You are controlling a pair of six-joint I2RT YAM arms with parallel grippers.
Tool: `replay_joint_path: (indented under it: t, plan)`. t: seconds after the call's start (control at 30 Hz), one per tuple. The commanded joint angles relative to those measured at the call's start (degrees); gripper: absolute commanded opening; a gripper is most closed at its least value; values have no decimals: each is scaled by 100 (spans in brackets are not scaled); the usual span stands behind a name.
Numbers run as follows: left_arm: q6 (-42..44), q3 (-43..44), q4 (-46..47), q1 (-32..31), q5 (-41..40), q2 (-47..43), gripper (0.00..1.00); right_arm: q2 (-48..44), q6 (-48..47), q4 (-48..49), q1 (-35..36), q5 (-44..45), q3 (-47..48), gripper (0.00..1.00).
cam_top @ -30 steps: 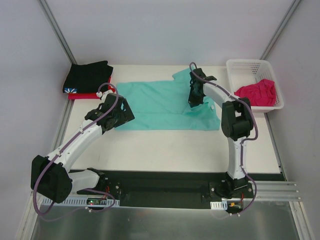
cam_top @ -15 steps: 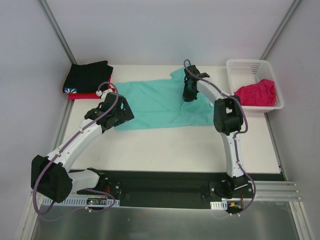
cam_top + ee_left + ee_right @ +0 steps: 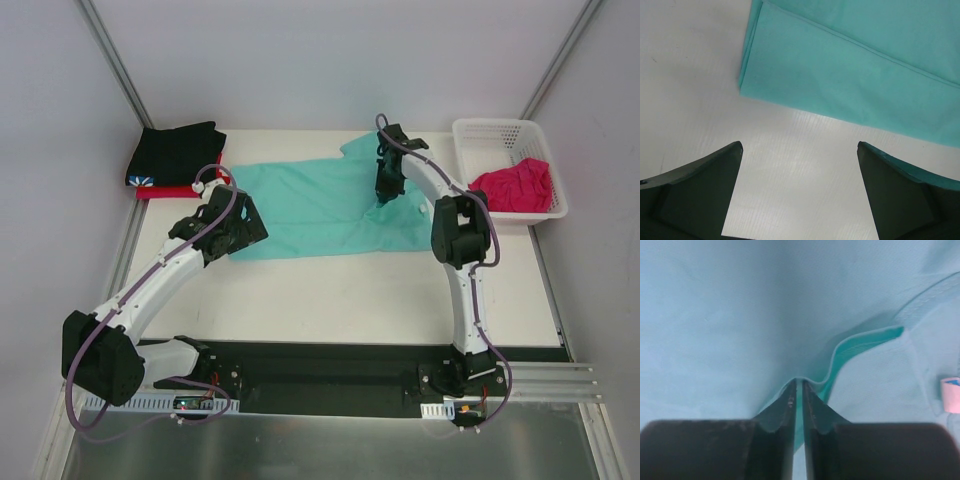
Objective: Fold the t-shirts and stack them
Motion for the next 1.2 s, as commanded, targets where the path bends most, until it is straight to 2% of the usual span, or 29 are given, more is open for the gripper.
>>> replay_joint_path:
  t: [0.0, 0.03, 0.07, 0.1, 0.17, 0.23, 0.33, 0.4, 0.43, 0.47, 0.5, 0.53, 0.57, 0.8, 1.03, 1.17]
  plan:
    - [-11, 68, -110, -64, 28, -195, 99, -525, -315, -622, -88, 267, 811, 19]
    - [-20, 59, -101, -90, 46, -195, 99, -551, -341, -641, -114, 258, 830, 30]
    - [-81, 59, -101, -116, 37, -187, 99, -612, -376, -676, -132, 319, 786, 45]
    - [-99, 67, -92, -151, 37, -169, 99, -735, -394, -694, -175, 354, 716, 51]
    - [-143, 67, -75, -248, 28, -82, 99, -867, -464, -677, -211, 425, 584, 56]
    - [-143, 32, 82, -292, 142, -20, 99, -1069, -465, -694, -263, 486, 374, 56]
    - [-82, -82, 329, -336, 397, 103, 99, -1411, -412, -720, -308, 574, -100, 53]
    - [-38, -213, 593, -389, 467, 252, 99, -1684, -298, -625, -308, 601, -548, 42]
    - [-3, -257, 672, -389, 494, 322, 99, -1998, -237, -528, -308, 575, -1116, 38]
    - [23, -319, 812, -389, 511, 480, 99, -2158, -201, -388, -308, 531, -1469, 22]
    - [50, -363, 891, -389, 564, 551, 99, -2299, -166, -108, -308, 505, -1778, 15]
    - [94, -398, 988, -389, 573, 613, 99, -2431, -105, 8, -308, 504, -2303, 5]
    - [103, -468, 1059, -389, 582, 709, 99, -2580, -96, 87, -308, 530, -2473, 2]
    - [155, -592, 1648, -196, 757, 1184, 99, -2687, -131, 193, -325, 575, -3028, 1]
    - [480, -381, 1798, 437, 688, 1492, 99, -2819, -210, 106, -334, 566, -2879, 1]
    - [349, -276, 1806, 858, 784, 1755, 97, -2950, -210, 97, -334, 469, -2905, 1]
